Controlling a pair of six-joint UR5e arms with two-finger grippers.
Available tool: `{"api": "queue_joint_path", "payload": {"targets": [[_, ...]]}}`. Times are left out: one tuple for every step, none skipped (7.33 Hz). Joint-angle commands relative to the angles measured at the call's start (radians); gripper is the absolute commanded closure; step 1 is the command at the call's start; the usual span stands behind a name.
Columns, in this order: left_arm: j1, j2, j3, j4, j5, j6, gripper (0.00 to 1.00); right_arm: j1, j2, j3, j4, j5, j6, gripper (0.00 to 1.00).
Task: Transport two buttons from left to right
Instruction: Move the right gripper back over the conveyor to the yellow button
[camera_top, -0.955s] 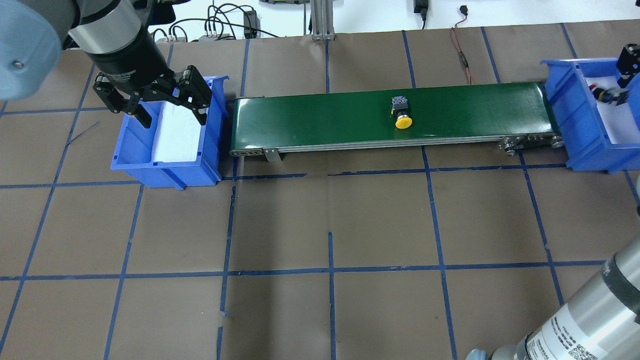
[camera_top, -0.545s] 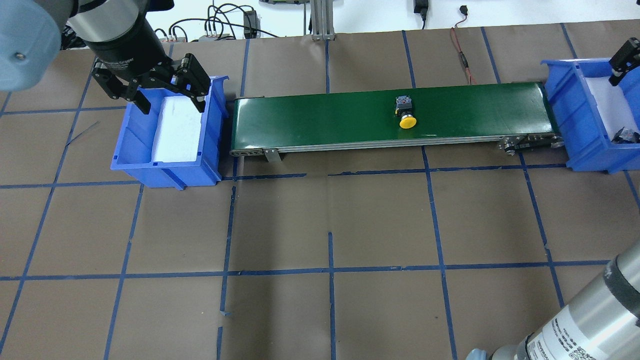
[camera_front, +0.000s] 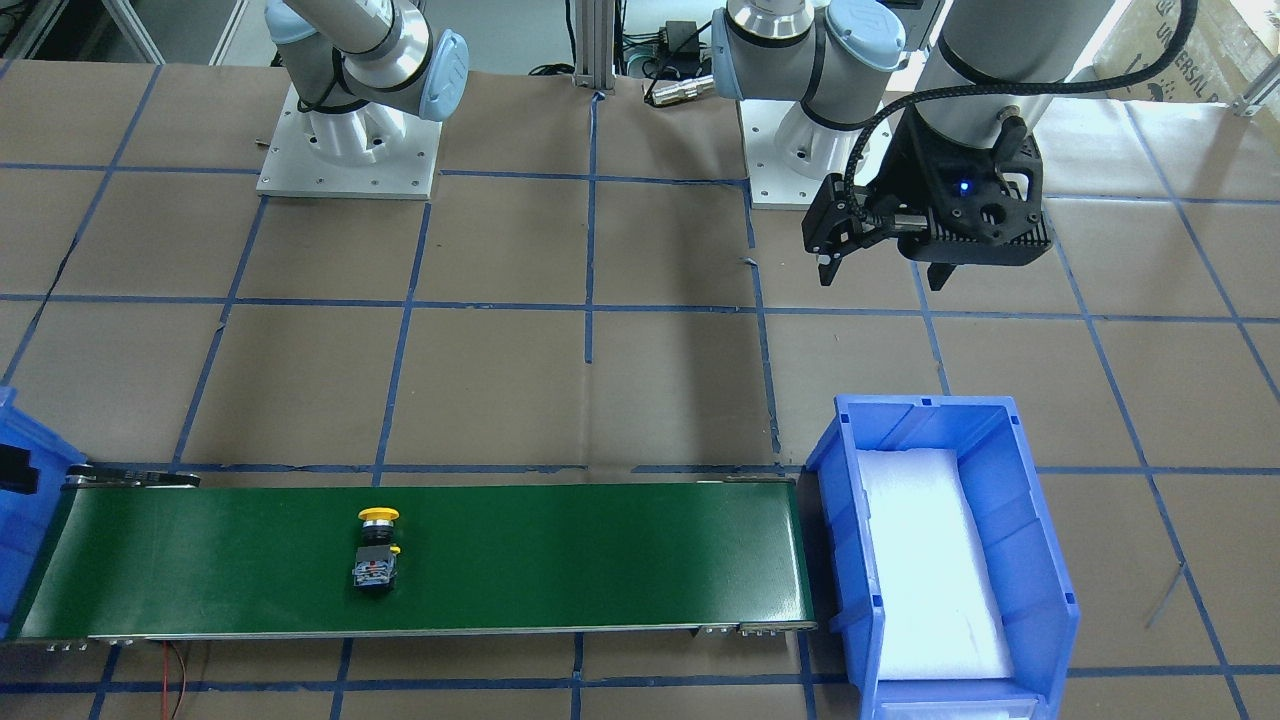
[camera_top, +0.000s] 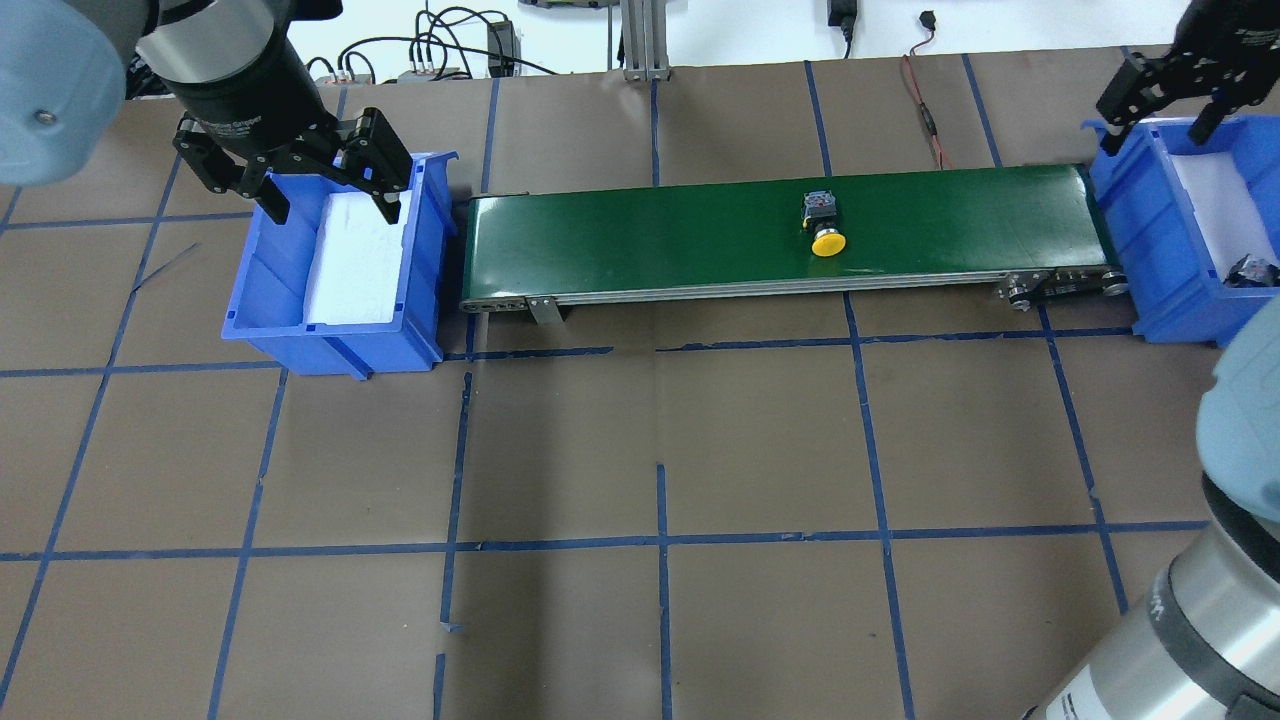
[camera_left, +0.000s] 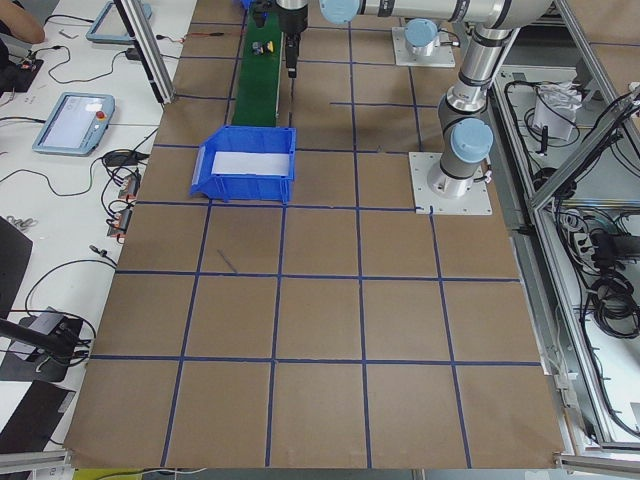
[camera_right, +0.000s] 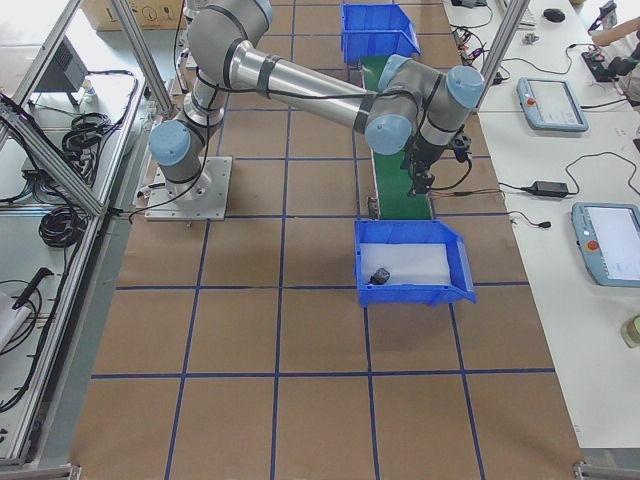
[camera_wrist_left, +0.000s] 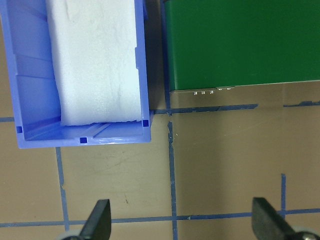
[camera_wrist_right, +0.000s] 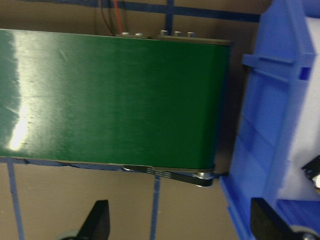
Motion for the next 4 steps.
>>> {"api": "queue_joint_path", "payload": {"targets": [[0.001, 0.002, -0.002, -0.002, 0.001, 0.001, 0.0, 0.135, -0.002, 0.042, 0.009, 0.002, 0.144, 0.0], [0.003, 0.002, -0.002, -0.002, 0.001, 0.003, 0.0, 0.189, -0.004, 0.056, 0.008, 0.037, 0.199, 0.0], [0.001, 0.002, -0.002, -0.002, 0.0, 0.003, 0.0, 0.217, -0.001, 0.053, -0.003, 0.056, 0.23, 0.0], [0.001, 0.002, -0.002, -0.002, 0.0, 0.003, 0.0, 0.22, 0.002, 0.054, -0.05, 0.109, 0.23, 0.0]]}}
